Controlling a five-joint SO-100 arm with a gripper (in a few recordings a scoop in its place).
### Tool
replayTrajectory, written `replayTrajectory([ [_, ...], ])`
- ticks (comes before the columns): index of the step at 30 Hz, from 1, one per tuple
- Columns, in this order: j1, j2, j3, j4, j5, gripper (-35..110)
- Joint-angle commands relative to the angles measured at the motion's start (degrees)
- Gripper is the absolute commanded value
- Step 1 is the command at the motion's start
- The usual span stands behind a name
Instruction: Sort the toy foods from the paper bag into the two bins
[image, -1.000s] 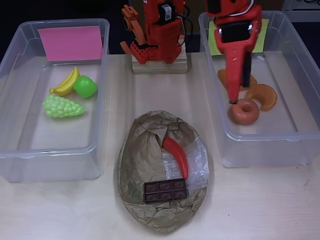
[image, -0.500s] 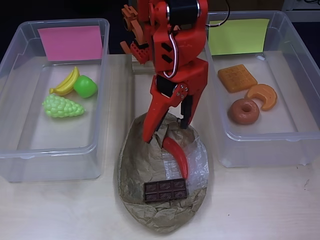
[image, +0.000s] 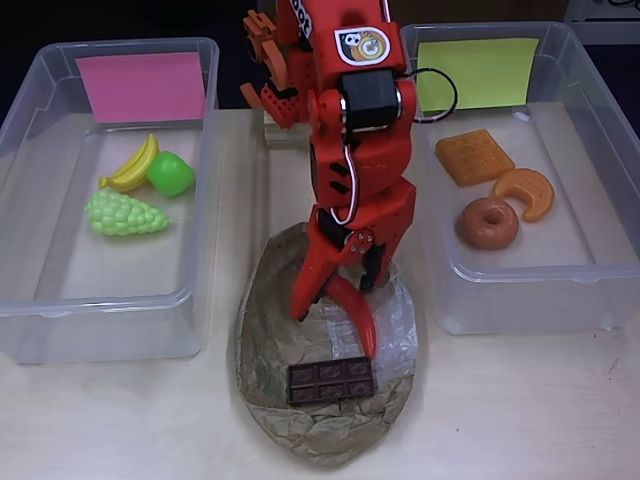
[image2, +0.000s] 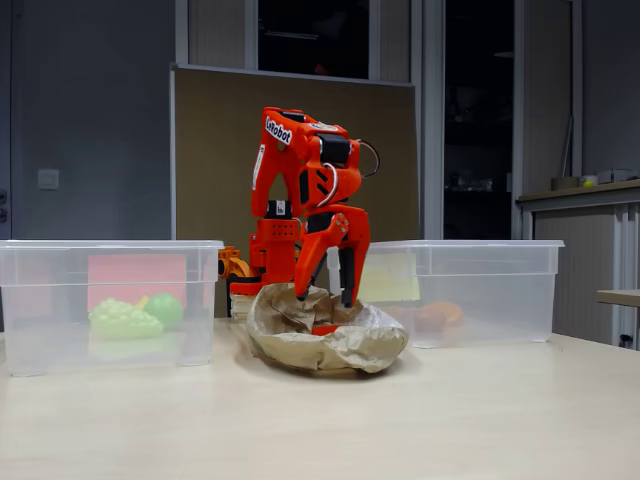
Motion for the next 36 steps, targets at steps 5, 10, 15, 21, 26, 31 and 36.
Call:
replayTrajectory([
  [5, -1.8, -1.1, -0.8, -1.9, 2.2, 40],
  [10, -2.1, -3.4, -0.9, -3.0, 3.0, 39],
  [15, -2.0, -6.8, -0.5, -5.4, 3.2, 39],
  [21, -1.4, -8.9, -0.4, -6.7, 2.3, 36],
  [26, -0.7, -10.0, -0.4, -7.5, 0.9, 28],
  [31, 0.2, -10.6, -1.1, -7.6, 0.2, 16],
  [36, 0.6, -10.5, -2.1, -6.3, -1.1, 8],
])
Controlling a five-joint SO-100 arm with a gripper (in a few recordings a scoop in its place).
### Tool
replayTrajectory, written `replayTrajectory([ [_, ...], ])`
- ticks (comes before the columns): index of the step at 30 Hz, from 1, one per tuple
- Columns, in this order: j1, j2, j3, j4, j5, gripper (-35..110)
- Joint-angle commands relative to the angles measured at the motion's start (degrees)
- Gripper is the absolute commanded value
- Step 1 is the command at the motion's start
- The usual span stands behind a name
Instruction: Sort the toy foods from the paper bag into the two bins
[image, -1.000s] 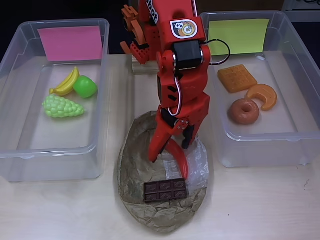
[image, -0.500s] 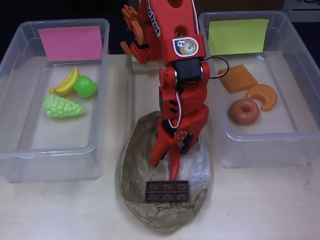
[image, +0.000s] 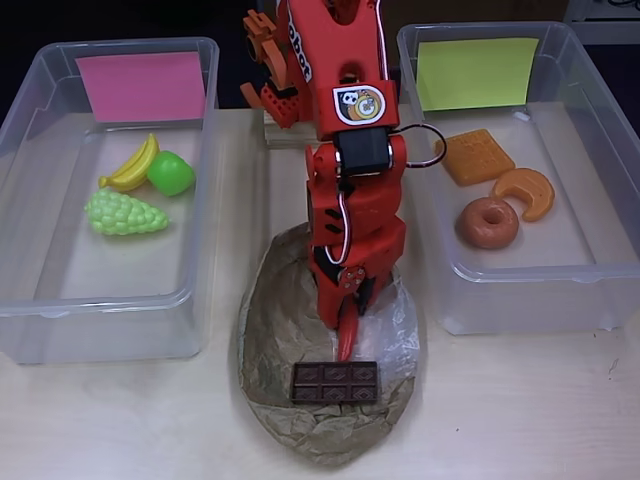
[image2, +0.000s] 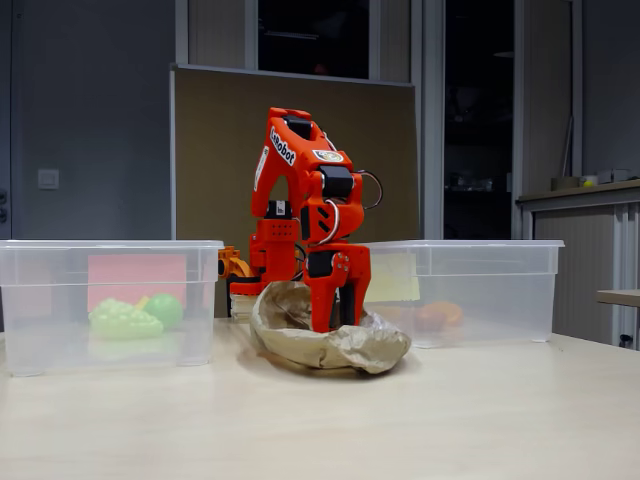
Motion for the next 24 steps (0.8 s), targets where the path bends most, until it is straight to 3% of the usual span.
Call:
replayTrajectory([
  [1, -0.4, 0.6, -1.6, 2.4, -1.0, 7],
  [24, 1.2, 18.5, -19.4, 24.3, -15.8, 4],
])
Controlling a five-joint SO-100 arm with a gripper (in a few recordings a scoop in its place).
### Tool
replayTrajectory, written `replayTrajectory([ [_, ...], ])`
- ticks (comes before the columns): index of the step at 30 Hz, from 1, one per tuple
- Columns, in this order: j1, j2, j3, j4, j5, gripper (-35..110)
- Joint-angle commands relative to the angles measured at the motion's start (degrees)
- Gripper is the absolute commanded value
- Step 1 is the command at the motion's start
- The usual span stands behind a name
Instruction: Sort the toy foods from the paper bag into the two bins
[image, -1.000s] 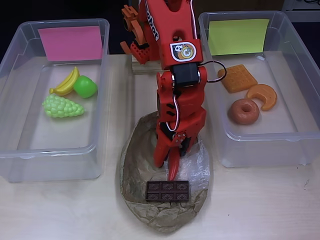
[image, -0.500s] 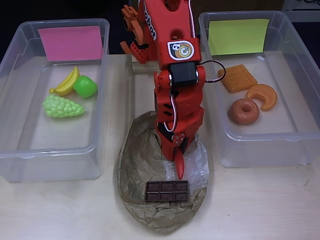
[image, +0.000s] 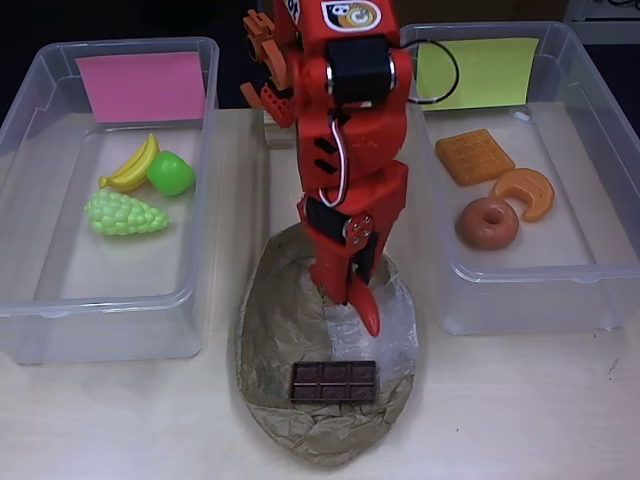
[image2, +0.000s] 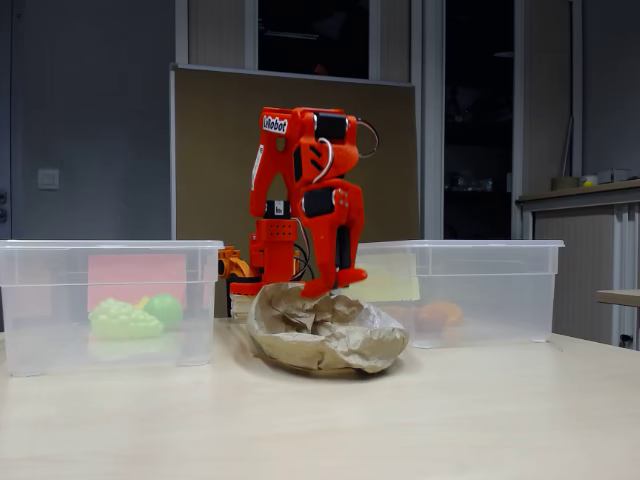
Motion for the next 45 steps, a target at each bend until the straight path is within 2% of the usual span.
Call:
replayTrajectory([
  [1, -0.7, 8.5, -4.2, 3.8, -3.1, 4],
  [8, 7.0, 19.0, -7.0, 7.9, -12.7, 4],
  [16, 25.3, 22.6, -7.6, 12.3, -20.7, 5],
  [25, 45.7, 9.3, -5.2, 15.4, -26.3, 5],
  [35, 49.5, -11.9, -6.1, 8.5, -28.7, 12],
  [45, 47.5, -22.1, -14.3, 9.3, -29.0, 19],
])
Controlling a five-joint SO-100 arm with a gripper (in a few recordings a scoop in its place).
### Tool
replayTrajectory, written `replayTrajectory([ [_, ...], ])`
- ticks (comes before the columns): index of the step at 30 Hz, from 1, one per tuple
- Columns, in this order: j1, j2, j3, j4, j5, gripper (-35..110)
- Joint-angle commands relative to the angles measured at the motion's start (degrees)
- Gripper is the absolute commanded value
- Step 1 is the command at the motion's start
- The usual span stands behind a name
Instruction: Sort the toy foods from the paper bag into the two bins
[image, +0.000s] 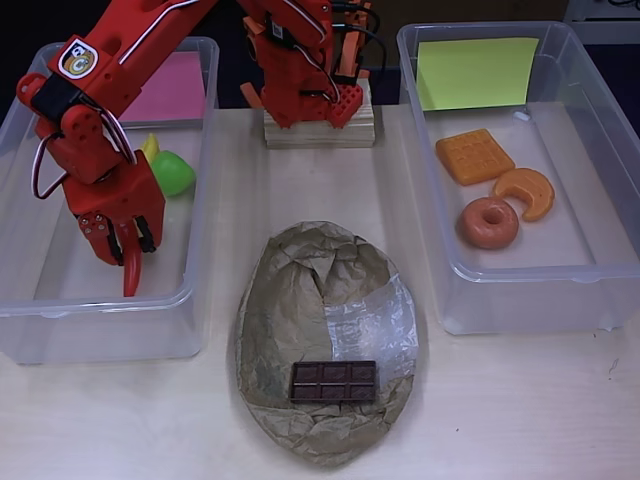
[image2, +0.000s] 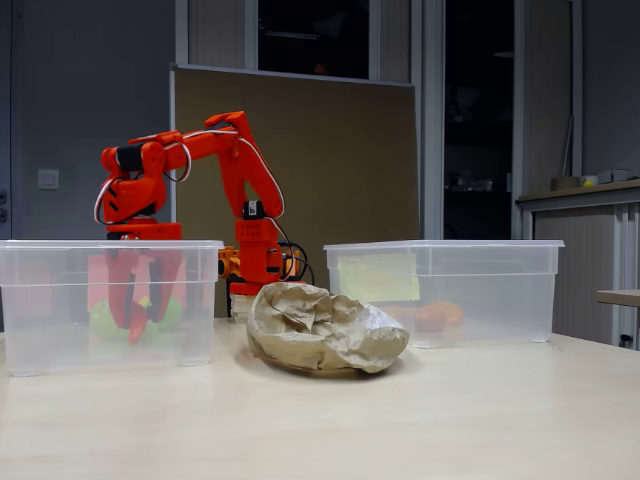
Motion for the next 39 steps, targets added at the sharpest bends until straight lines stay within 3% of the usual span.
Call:
replayTrajectory([
  [1, -0.8, -0.3, -2.5, 0.9, -0.2, 21],
  [8, -1.7, -0.9, -1.2, 0.9, -1.2, 31],
  [13, -2.8, 1.8, 1.2, 0.7, -1.8, 31],
  [30, -6.7, 40.0, 16.4, 0.6, -4.2, 29],
  [39, -21.4, 53.2, 20.0, -5.9, -7.4, 29],
])
